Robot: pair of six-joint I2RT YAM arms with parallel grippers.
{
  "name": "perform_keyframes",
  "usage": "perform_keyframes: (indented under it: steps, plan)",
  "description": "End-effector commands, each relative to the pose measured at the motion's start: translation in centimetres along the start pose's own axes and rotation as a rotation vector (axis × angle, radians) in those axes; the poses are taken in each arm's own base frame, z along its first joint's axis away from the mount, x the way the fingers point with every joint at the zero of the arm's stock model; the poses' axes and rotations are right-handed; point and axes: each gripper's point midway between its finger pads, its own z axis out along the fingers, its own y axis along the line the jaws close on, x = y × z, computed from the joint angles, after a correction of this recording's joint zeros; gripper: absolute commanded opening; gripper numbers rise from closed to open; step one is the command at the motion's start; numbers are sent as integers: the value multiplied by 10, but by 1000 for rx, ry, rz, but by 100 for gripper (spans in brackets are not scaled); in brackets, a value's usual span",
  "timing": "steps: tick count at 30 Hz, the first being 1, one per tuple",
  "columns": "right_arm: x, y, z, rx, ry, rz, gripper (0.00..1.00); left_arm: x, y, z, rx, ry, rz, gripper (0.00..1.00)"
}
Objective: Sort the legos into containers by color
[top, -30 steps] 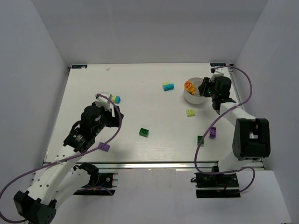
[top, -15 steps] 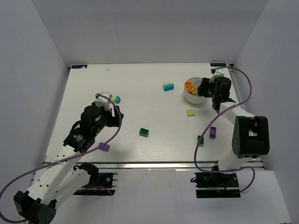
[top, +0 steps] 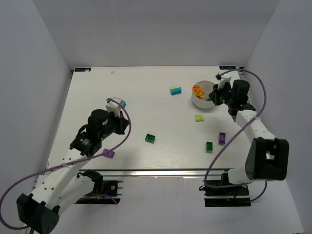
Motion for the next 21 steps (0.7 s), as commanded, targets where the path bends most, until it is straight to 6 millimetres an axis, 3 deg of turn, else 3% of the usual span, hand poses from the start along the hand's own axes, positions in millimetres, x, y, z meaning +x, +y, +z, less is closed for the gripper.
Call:
perform_keyframes:
  steps: [1,2,3,4,7,8,11,12,14,21]
  plan:
    - [20,90,-56,-565,46,-320,11,14,-29,11,173,71,-24,0]
    - [27,103,-70,-658,59,-349,10,19,-35,14,207,102,-43,0]
    - [25,117,-80,-768,12,-425,19,29,-37,23,215,153,-76,0]
    - [43,129,-99,-847,83,-366,27,33,-43,26,235,181,-91,18]
    - [66,132,-116,-897,165,-425,56,54,-53,39,250,321,-207,69]
    - [75,126,-120,-874,203,-476,69,64,-52,40,225,380,-247,73]
    - [93,116,-124,-804,251,-559,87,77,-49,51,131,494,-392,81]
    - [101,116,-125,-794,268,-560,88,78,-51,52,99,505,-462,81]
    - [92,108,-121,-711,250,-579,89,76,-52,56,39,493,-607,98]
    - [76,103,-117,-568,157,-555,89,78,-62,66,-155,550,-1002,98]
